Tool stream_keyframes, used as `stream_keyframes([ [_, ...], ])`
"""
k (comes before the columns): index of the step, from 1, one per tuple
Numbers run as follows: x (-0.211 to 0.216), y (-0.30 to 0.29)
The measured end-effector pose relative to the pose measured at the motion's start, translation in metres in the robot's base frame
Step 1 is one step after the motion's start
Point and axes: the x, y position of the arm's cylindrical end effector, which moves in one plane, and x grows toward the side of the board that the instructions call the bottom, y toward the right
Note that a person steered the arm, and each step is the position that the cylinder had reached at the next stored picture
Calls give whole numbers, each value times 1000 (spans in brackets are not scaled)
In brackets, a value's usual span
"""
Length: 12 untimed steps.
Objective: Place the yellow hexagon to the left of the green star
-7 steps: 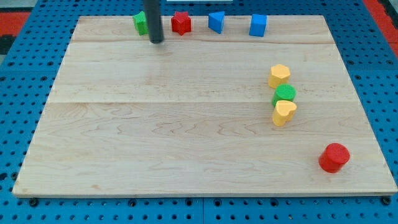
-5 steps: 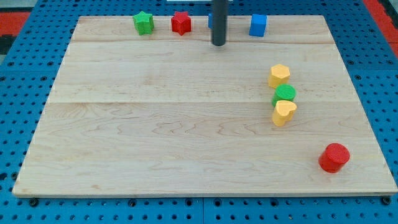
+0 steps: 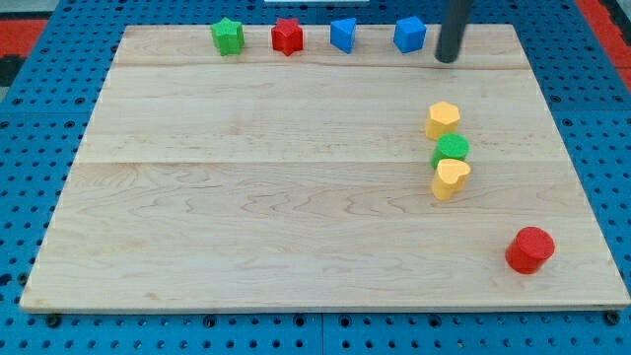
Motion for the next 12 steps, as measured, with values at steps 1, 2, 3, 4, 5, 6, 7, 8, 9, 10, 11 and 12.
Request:
stream_keyframes([
  [1, 28, 8],
  [2, 43, 17],
  [3, 76, 18],
  [4, 107, -4],
  [5, 107, -77],
  [6, 107, -155],
  [7, 145, -163],
  [8, 135, -213],
  [9, 81, -271],
  [10, 81, -238],
  [11, 56, -280],
  [12, 21, -326],
])
